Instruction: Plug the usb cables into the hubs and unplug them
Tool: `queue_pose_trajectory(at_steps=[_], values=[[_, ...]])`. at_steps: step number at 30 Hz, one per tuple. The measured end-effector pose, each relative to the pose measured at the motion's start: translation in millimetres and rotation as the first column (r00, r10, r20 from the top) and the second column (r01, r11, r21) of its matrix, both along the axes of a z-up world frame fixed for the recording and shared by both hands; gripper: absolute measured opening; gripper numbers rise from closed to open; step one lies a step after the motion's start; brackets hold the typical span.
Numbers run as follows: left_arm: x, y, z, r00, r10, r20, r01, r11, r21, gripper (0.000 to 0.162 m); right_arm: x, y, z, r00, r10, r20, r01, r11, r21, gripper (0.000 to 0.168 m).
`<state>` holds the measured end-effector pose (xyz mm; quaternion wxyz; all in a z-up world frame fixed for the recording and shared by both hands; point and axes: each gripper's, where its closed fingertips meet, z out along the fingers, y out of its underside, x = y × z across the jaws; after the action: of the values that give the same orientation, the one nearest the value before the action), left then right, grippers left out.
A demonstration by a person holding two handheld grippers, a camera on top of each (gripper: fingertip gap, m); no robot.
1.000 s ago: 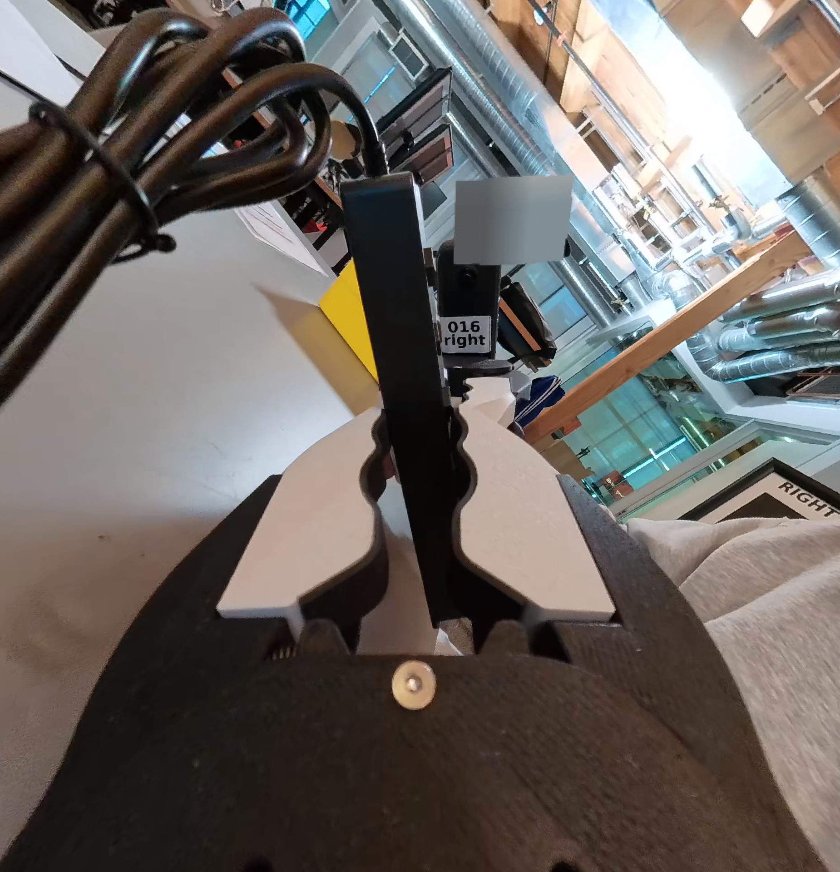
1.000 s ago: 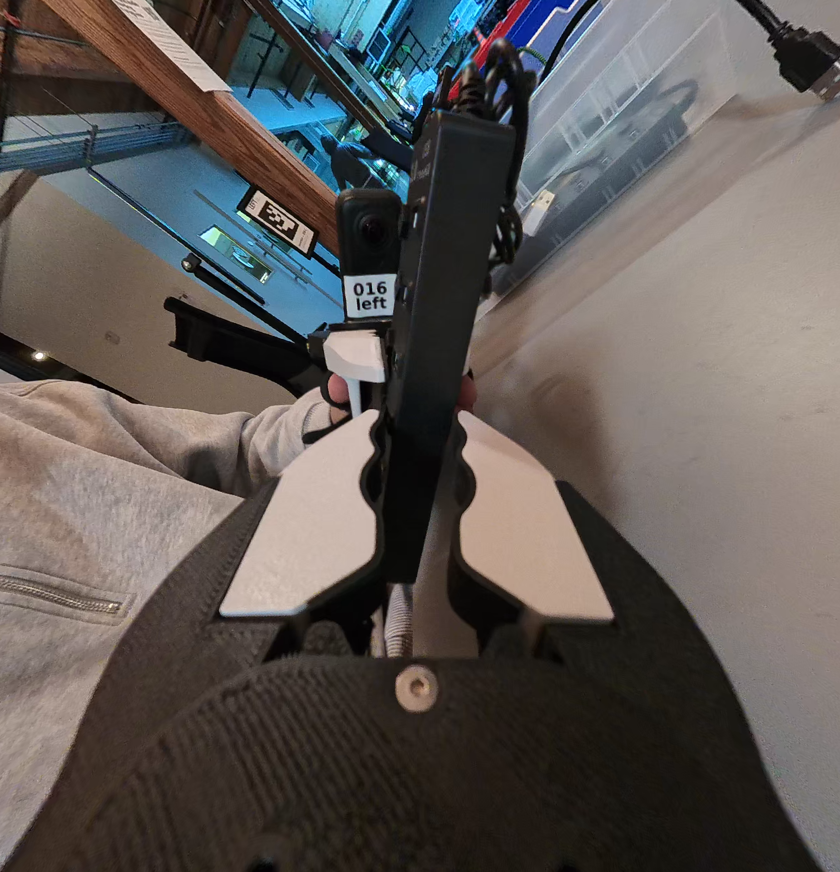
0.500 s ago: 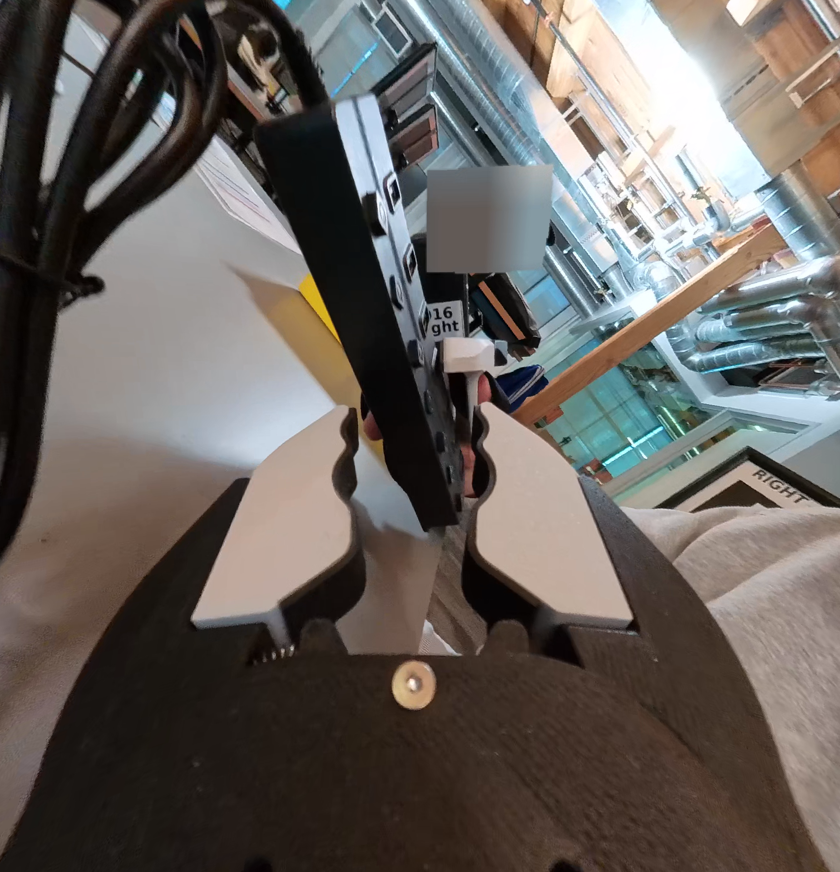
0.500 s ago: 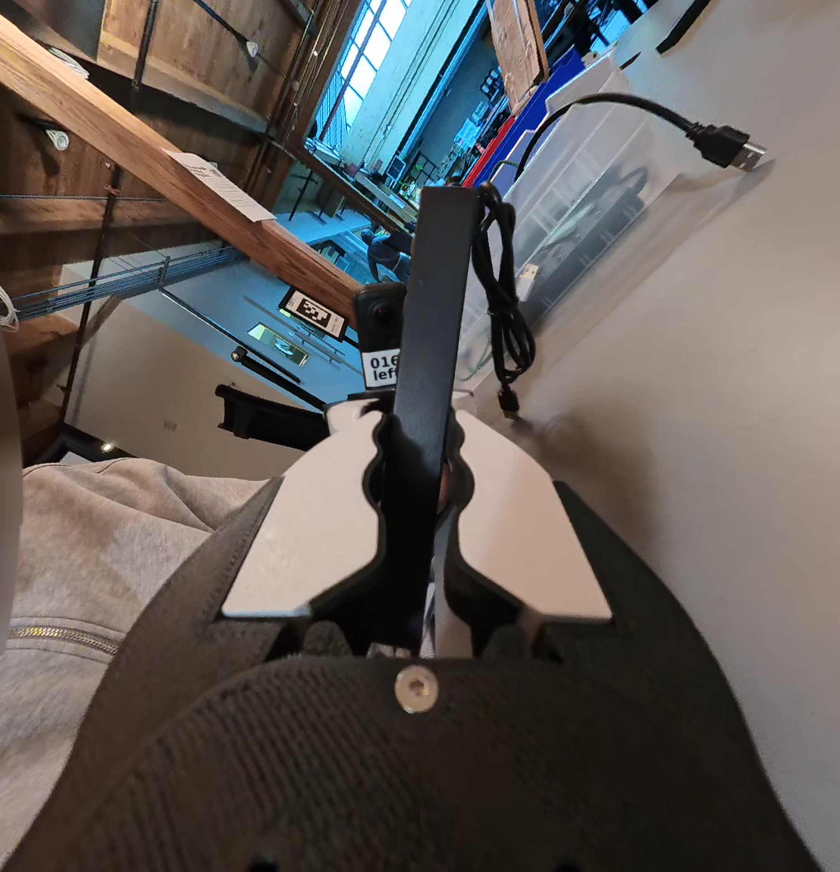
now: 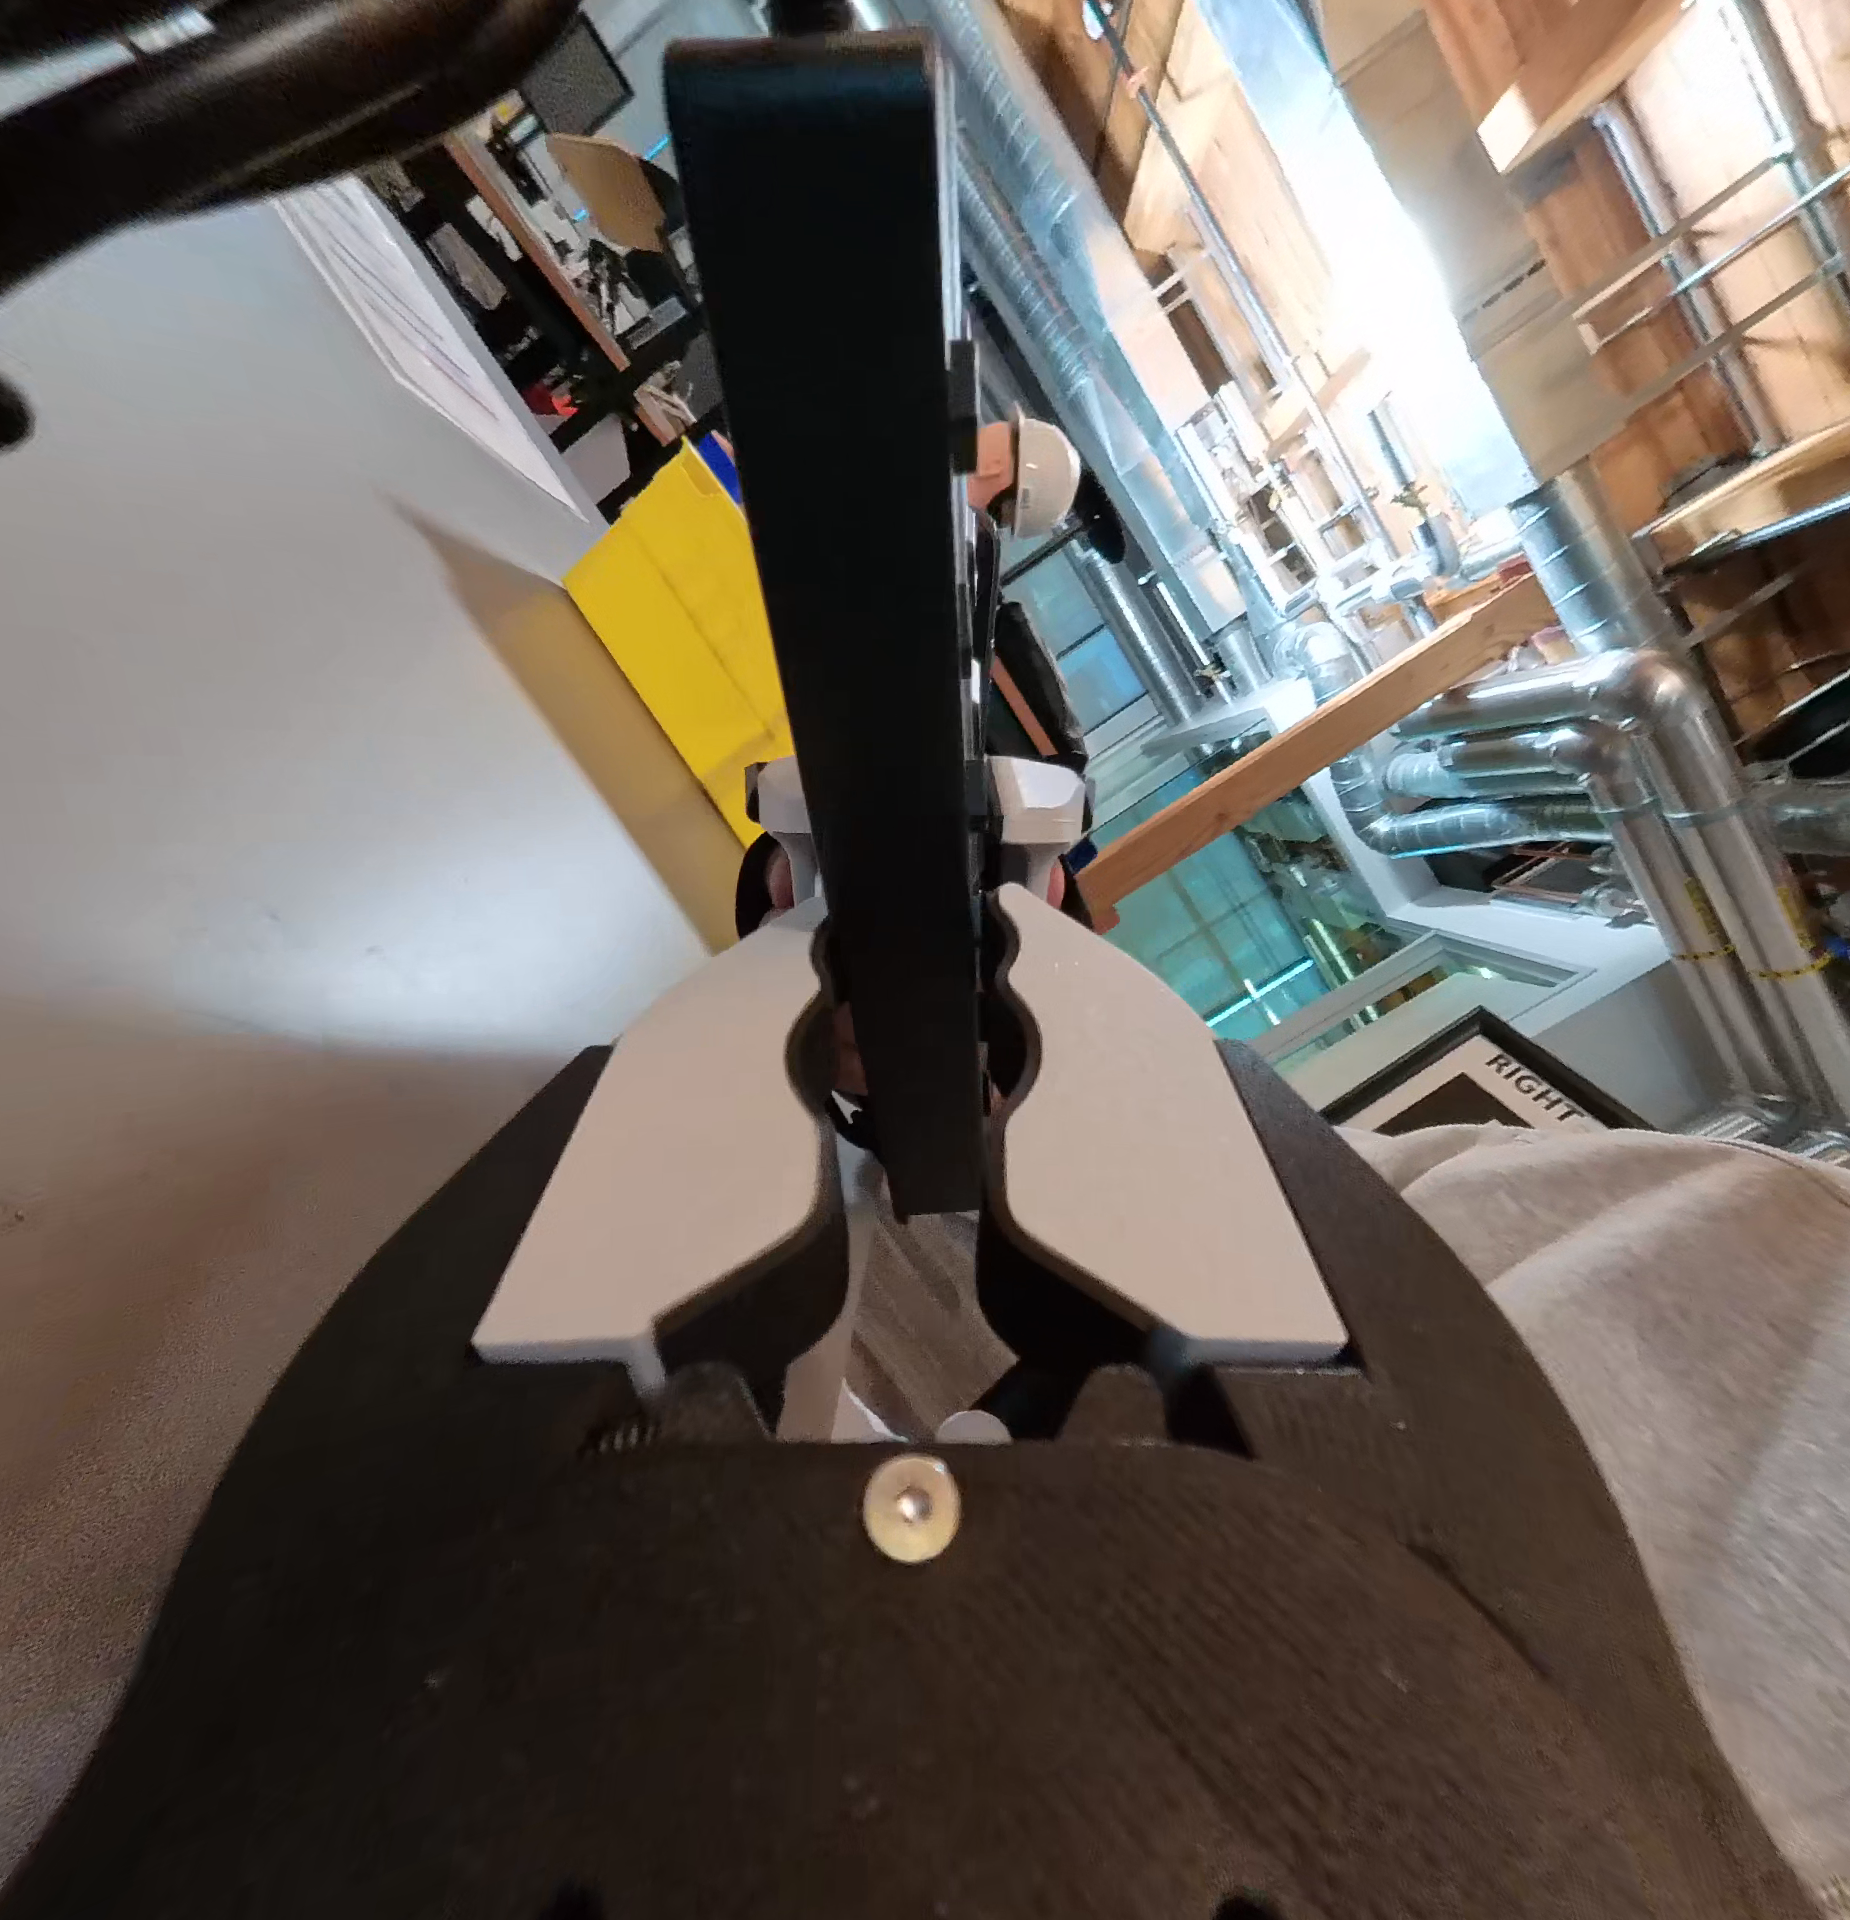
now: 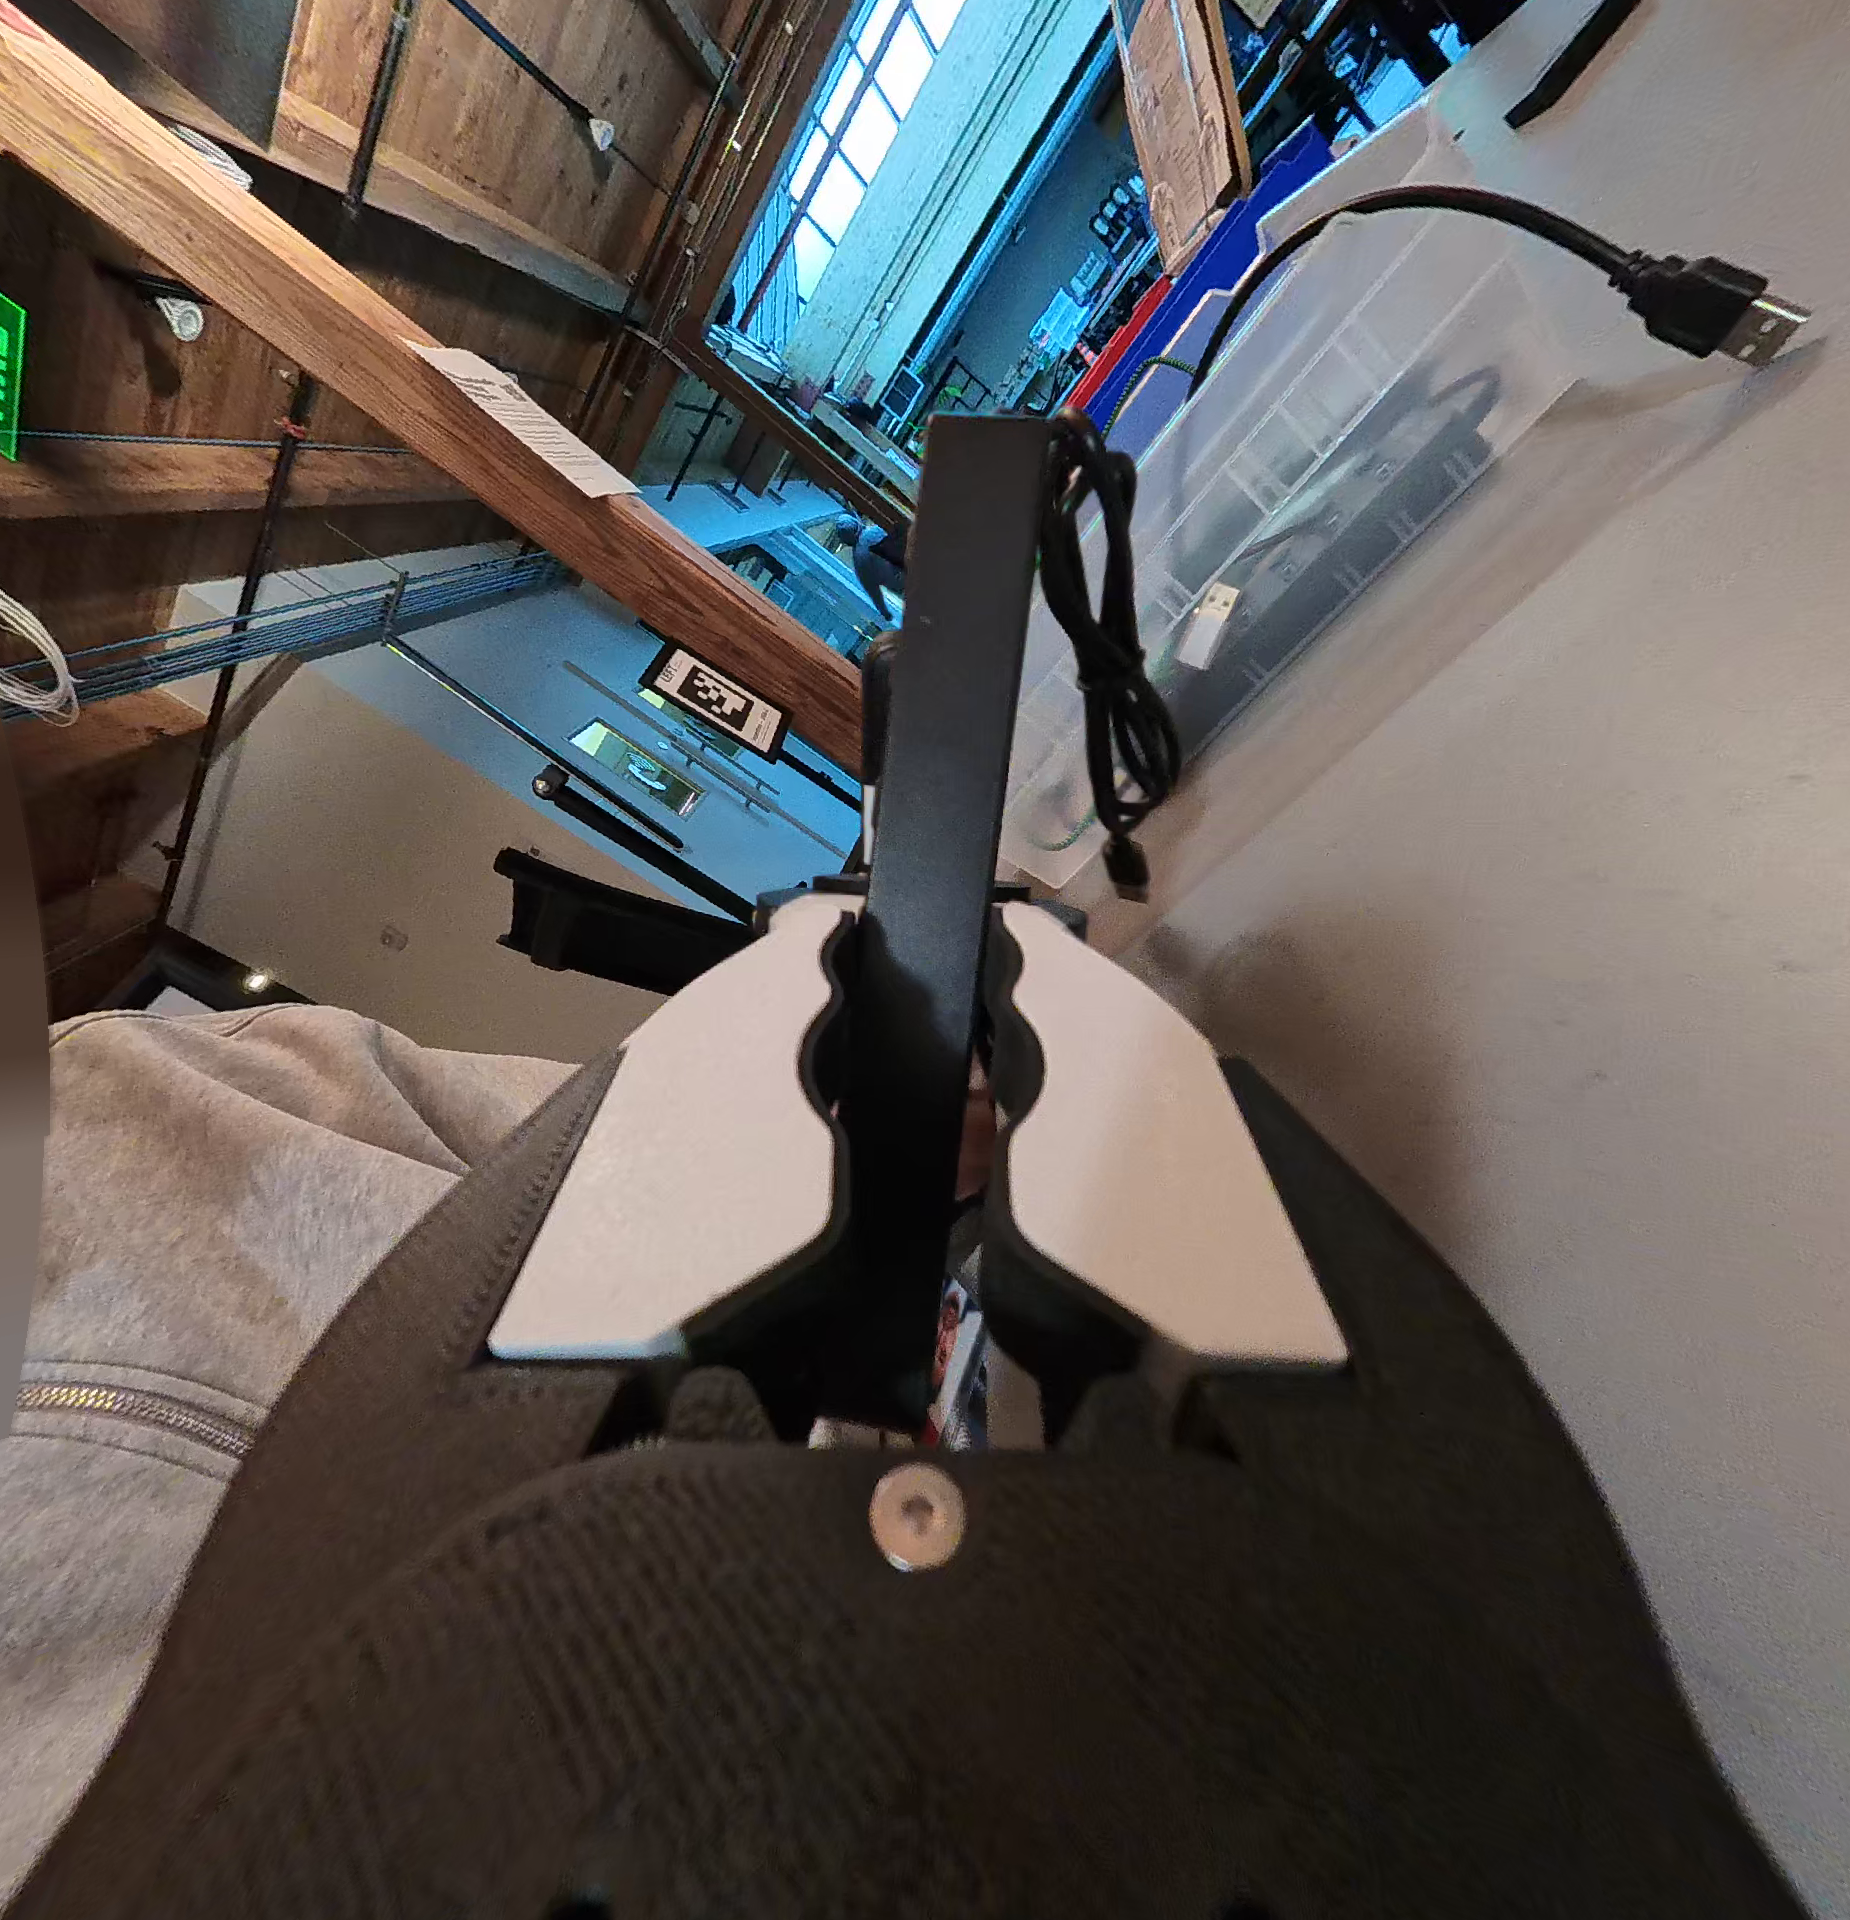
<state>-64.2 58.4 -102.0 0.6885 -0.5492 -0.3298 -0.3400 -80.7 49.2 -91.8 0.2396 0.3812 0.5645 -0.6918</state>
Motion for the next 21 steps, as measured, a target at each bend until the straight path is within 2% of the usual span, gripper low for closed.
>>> queue_pose_trajectory(at_steps=[8, 14, 21], values=[[-2, -1, -1, 0.999, 0.018, -0.044, -0.020, 0.999, -0.033, 0.025, -3, 1, 0, 1.000, -0.021, -0.016, 0.021, 1.000, 0.003, 0.024], [-1, 2, -9, 0.988, 0.037, -0.150, -0.057, 0.990, -0.132, 0.025, -21, 31, 14, 0.993, -0.116, -0.006, 0.116, 0.991, -0.062, 0.030], [-3, 2, -12, 0.987, 0.044, -0.154, -0.068, 0.985, -0.157, 0.026, -24, 36, 15, 0.984, -0.157, -0.083, 0.158, 0.987, 0.009, 0.028]])
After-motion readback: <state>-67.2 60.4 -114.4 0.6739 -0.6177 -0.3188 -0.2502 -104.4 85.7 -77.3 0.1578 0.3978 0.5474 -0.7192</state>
